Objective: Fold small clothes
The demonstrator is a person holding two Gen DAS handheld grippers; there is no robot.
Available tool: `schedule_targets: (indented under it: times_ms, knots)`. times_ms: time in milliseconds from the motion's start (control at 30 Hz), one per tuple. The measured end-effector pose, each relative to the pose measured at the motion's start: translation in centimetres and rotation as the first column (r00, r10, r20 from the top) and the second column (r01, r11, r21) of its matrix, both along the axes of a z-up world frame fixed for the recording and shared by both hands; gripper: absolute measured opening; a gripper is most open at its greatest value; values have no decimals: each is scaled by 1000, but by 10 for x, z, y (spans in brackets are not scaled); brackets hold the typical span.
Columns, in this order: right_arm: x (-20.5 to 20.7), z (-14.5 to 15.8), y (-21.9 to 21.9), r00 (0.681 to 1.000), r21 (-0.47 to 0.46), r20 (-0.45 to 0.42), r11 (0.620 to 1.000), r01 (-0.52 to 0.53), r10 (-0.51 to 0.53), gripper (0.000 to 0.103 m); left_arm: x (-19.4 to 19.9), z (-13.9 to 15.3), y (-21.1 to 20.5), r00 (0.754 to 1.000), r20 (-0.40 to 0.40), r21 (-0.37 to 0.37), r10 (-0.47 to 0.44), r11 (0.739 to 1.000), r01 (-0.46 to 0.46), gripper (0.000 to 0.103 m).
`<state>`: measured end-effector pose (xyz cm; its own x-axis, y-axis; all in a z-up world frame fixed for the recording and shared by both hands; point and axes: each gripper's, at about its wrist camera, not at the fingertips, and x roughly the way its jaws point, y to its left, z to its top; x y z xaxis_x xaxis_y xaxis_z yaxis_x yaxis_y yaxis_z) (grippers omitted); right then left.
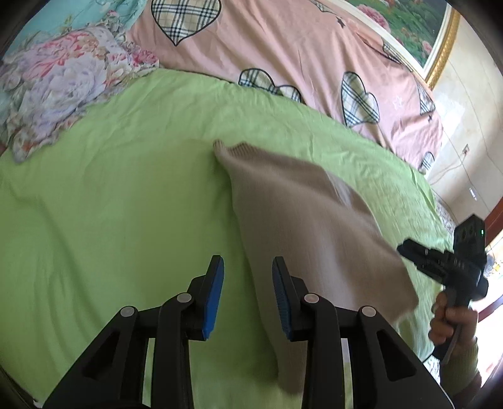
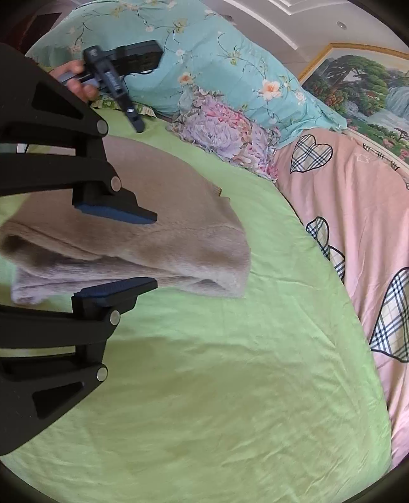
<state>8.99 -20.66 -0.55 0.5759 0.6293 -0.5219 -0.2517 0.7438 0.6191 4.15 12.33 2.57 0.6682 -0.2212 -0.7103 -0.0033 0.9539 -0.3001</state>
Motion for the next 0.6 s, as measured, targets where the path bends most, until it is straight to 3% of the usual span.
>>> schedule_targets:
  times_ms: [400,600]
  knots:
    - [-59,-3,-5,998,-29,31,998,-57,58,41,-86,-16,-25,998,-7,47,-66,997,66,45]
    - [-71,-12,0,996,-57,21,995,-86,87,42,-101,-27,-47,992,-15,88,-123,988,124,48]
